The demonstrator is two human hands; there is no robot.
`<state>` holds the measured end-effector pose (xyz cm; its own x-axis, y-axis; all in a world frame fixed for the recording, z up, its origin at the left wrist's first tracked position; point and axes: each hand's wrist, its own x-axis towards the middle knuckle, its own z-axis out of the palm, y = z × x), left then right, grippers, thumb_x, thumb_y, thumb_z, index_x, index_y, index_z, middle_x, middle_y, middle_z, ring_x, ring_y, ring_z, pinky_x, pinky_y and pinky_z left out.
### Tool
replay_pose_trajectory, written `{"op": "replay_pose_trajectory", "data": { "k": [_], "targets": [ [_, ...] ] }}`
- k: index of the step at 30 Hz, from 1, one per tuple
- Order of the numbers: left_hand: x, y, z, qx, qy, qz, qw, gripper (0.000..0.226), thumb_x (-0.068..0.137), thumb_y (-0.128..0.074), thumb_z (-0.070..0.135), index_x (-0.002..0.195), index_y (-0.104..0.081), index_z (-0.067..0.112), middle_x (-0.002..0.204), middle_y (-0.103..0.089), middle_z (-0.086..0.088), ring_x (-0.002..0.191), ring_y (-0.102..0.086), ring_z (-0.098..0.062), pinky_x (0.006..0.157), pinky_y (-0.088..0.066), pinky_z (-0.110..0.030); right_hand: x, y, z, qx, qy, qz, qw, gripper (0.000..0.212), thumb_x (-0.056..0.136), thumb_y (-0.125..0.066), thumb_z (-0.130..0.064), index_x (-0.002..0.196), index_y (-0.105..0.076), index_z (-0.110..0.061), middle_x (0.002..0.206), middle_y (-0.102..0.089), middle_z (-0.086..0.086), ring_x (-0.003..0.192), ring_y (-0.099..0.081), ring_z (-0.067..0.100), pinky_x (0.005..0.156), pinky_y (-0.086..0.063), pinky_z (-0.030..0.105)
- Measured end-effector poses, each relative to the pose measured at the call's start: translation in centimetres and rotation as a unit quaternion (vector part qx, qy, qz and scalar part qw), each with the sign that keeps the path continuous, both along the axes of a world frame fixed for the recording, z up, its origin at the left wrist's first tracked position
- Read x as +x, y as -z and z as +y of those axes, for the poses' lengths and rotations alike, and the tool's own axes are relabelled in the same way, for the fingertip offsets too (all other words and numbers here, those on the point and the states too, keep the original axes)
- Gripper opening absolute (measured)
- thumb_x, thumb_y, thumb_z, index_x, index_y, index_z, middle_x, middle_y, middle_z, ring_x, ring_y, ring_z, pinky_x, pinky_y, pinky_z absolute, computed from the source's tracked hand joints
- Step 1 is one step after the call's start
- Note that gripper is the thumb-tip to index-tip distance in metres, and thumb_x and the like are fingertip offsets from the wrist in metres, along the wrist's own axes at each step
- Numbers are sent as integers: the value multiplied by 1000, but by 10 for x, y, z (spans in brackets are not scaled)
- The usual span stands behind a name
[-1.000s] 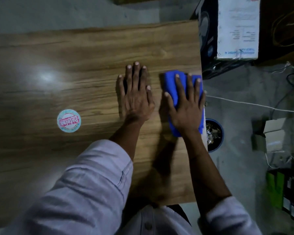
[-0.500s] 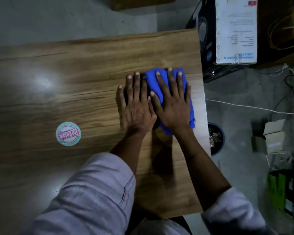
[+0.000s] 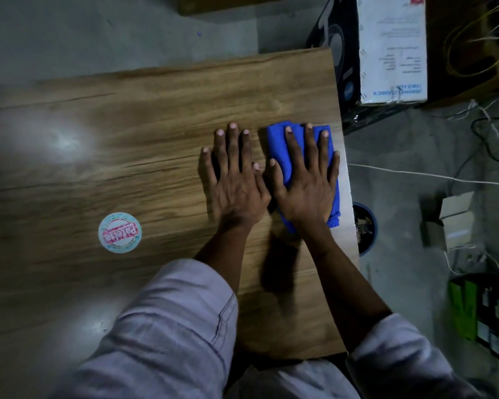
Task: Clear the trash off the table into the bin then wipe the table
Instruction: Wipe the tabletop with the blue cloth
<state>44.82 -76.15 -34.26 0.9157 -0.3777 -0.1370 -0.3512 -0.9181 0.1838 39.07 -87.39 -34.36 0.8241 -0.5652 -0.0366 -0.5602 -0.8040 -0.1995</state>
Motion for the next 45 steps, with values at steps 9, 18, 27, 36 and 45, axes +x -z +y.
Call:
{"op": "replay_pose_trajectory", "data": {
  "k": [9,18,27,36,45],
  "targets": [
    [0,-1,0,12,0,8,1000,66,102,-25,36,162,-10,15,170,0,-8,157,3,-27,124,-7,-56,1,0,1,-2,5,4,1000,65,101,-40,-58,160,-23,-38,170,-15,-2,158,-3,22,125,-11,53],
    [1,-1,-1,12,-1,5,1000,65,102,-26,36,162,-12,15,170,-1,-8,157,3,-27,124,-7,-55,1,-1,1,-4,4,7,1000,65,101,-40,-58,160,-22,-38,170,-15,-2,158,-3,22,124,-12,54],
    [1,-3,-1,11,-3,7,1000,65,101,-23,35,162,-12,15,170,-1,-7,157,3,-27,124,-8,-56,2,0,1,3,4,9,1000,66,101,-41,-58,161,-21,-38,171,-13,-2,158,-1,22,125,-9,54],
    [2,-2,-1,14,-2,6,1000,65,101,-27,35,162,-15,15,170,-3,-6,157,2,-26,124,-7,-55,4,1,5,-2,1,19,1000,66,102,-38,-59,161,-19,-36,171,-11,0,158,0,24,125,-8,55],
    [0,-2,-3,7,-3,1,1000,66,101,-30,35,162,-13,18,171,-3,-5,157,2,-26,124,-5,-55,61,11,-72,6,41,-12,999,66,101,-31,-64,161,-22,-37,170,-17,1,157,-9,28,125,-9,56]
  ]
}}
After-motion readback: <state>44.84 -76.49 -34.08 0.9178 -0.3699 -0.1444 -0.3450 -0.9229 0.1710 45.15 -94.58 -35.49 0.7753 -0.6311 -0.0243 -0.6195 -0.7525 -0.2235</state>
